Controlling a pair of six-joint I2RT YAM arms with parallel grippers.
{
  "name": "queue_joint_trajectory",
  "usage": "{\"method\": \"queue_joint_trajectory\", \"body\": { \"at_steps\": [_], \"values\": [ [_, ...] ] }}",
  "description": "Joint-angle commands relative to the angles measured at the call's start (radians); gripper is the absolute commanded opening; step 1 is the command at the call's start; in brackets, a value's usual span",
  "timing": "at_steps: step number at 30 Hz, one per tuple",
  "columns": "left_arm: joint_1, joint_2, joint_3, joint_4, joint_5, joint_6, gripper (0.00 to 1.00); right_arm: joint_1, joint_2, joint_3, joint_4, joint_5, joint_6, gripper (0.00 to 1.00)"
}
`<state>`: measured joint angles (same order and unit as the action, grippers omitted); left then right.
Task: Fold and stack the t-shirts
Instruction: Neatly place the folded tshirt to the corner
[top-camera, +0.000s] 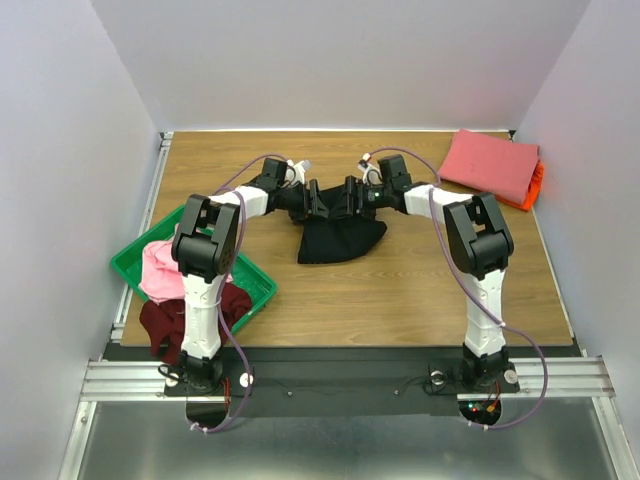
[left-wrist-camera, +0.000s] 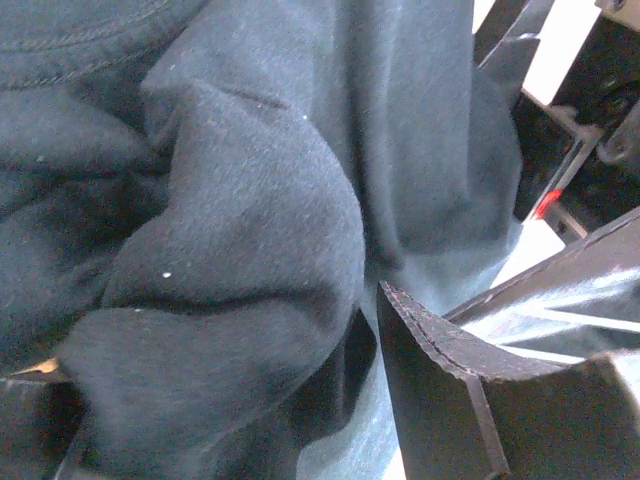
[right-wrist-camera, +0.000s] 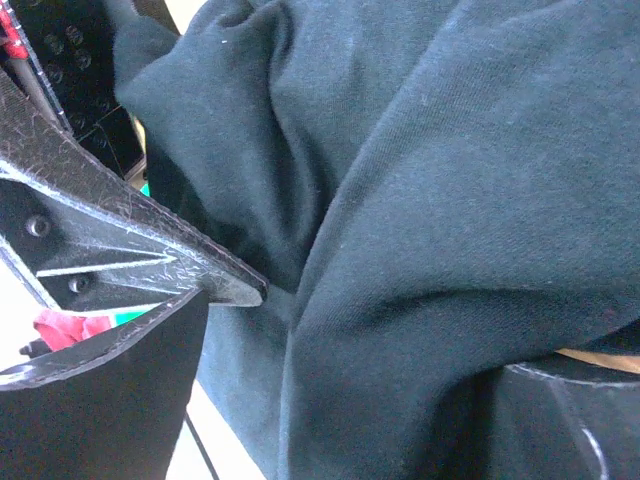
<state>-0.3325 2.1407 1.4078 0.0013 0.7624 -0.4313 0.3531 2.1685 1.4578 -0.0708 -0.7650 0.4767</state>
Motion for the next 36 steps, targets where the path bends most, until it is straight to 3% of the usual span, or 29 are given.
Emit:
{"method": "queue_joint_trajectory", "body": {
  "at_steps": [1, 2, 5, 7, 8, 10, 11, 18, 23, 36],
  "values": [
    [-0.028, 0.027, -0.061, -0.021, -0.003, -0.011, 0.68, 0.041, 0.050, -0.027, -0.018, 0.059, 0.011, 0.81],
    [-0.028, 0.025, -0.064, -0.020, -0.003, -0.012, 0.67, 0.041, 0.045, -0.043, -0.020, 0.065, 0.011, 0.68],
    [-0.028, 0.013, -0.066, -0.015, -0.009, -0.014, 0.68, 0.041, 0.031, -0.063, -0.021, 0.085, 0.007, 0.48],
    [-0.028, -0.002, -0.067, -0.015, -0.014, -0.012, 0.70, 0.041, 0.025, -0.077, -0.026, 0.099, 0.008, 0.35],
    [-0.028, -0.008, -0.066, -0.015, -0.018, -0.011, 0.75, 0.040, 0.022, -0.077, -0.029, 0.118, 0.008, 0.21],
    [-0.025, -0.027, -0.067, -0.017, -0.023, -0.009, 0.79, 0.038, 0.019, -0.073, -0.041, 0.151, 0.000, 0.03],
    [-0.022, -0.034, -0.070, -0.017, -0.028, -0.009, 0.80, 0.032, 0.014, -0.070, -0.049, 0.165, -0.004, 0.00],
    [0.010, -0.125, -0.102, -0.024, -0.060, 0.000, 0.88, -0.078, -0.065, -0.067, -0.099, 0.274, -0.042, 0.00],
    [0.024, -0.163, -0.128, -0.032, -0.086, 0.019, 0.89, -0.192, -0.113, -0.010, -0.172, 0.262, -0.105, 0.00],
    [0.024, -0.232, -0.178, -0.046, -0.153, 0.048, 0.91, -0.341, -0.130, 0.320, -0.313, 0.340, -0.207, 0.00]
  ]
}}
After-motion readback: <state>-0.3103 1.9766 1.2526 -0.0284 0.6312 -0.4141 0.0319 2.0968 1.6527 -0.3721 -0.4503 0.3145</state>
